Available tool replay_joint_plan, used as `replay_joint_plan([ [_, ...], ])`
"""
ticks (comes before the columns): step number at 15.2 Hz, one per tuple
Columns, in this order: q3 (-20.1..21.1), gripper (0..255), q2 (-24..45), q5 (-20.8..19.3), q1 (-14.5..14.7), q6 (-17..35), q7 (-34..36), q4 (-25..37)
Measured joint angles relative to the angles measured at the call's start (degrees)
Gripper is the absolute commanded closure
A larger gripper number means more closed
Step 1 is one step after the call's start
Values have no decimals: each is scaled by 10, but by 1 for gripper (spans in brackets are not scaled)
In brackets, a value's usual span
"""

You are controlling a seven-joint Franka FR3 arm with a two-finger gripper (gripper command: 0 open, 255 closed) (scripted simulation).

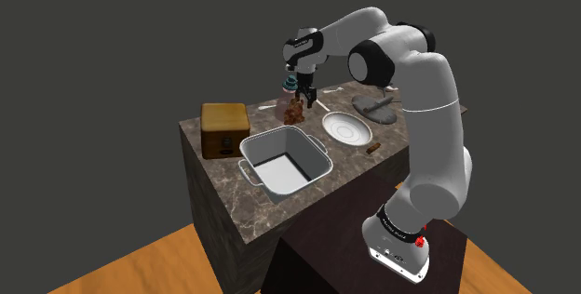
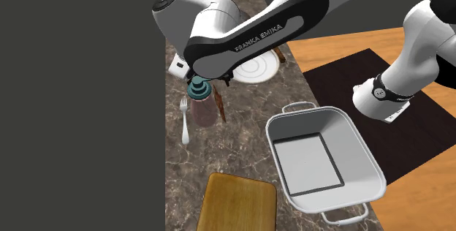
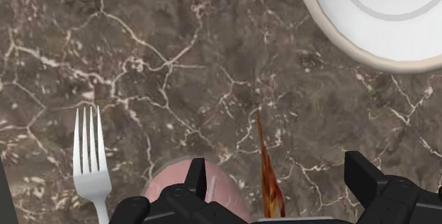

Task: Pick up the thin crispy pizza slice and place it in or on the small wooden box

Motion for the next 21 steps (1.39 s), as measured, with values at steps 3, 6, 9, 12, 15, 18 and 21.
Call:
replay_joint_plan([
  [3,0,255,0,0,0,0,0,0],
  [6,0,255,0,0,0,0,0,0],
  [9,0,255,0,0,0,0,0,0],
  [12,-1,255,-4,-2,1,-6,1,2],
  [15,-6,255,-19,-8,4,-20,3,2],
  [18,-9,255,-28,-12,5,-39,5,14],
  [21,-12,255,-37,-17,6,-56,6,21],
])
